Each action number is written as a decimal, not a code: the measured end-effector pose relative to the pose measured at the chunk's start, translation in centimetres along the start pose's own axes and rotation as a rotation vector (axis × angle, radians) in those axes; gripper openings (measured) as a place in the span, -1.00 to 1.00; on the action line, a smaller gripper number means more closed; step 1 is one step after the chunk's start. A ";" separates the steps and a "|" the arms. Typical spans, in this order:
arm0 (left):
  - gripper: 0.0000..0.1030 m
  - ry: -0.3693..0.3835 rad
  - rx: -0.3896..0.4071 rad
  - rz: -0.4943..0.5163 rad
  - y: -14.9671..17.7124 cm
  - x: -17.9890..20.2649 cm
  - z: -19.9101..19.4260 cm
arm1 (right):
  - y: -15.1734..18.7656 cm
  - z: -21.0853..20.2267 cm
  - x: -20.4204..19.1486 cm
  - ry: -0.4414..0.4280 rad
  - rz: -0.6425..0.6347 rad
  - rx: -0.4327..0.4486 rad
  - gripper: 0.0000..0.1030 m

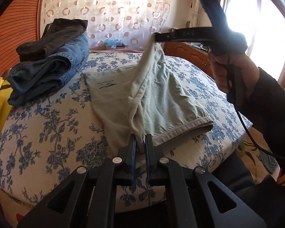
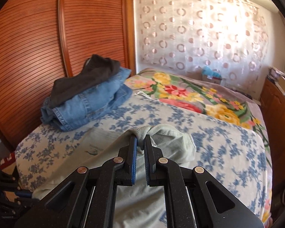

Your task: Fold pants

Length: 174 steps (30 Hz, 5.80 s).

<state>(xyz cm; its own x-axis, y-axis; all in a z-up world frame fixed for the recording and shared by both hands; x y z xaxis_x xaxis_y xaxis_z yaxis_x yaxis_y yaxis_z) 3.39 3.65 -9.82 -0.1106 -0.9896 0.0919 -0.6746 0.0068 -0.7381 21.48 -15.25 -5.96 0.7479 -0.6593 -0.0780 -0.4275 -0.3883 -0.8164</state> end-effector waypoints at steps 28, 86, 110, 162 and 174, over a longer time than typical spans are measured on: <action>-0.52 -0.034 -0.028 -0.062 2.2 -2.2 -1.3 | -1.4 8.3 -5.3 -0.078 -0.051 -0.116 -0.51; 0.26 -0.190 0.008 -0.086 -0.2 -5.2 -0.5 | 2.0 4.1 -5.2 -0.133 0.011 -0.147 -0.46; 0.26 -0.139 -0.026 -0.051 0.3 -2.4 0.3 | 13.2 -6.9 -5.2 0.029 0.066 -0.145 -0.41; -0.47 -0.005 -0.042 -0.087 1.6 -1.9 -0.4 | 15.3 -5.3 -7.8 0.086 0.002 -0.163 -0.74; -0.79 0.009 -0.019 -0.062 1.6 -1.2 -1.7 | 15.6 -6.4 -7.4 0.056 0.025 -0.145 -0.85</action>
<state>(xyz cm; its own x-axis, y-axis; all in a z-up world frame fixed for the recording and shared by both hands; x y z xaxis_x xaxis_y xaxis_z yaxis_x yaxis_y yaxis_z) 1.15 5.06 -9.98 -0.0747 -0.9868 0.1434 -0.6943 -0.0517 -0.7179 6.03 -20.60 -14.49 0.7085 -0.7030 -0.0621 -0.5172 -0.4574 -0.7234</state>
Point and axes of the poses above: each gripper's, at about its wrist camera, not at the fingertips, and z roughly the way its jaws point, x to its right, y to its underside, the point moved 1 cm from there along z, roughly the way its jaws point, and after that the axes turned 8 degrees about -y, right-handed, at the moved point
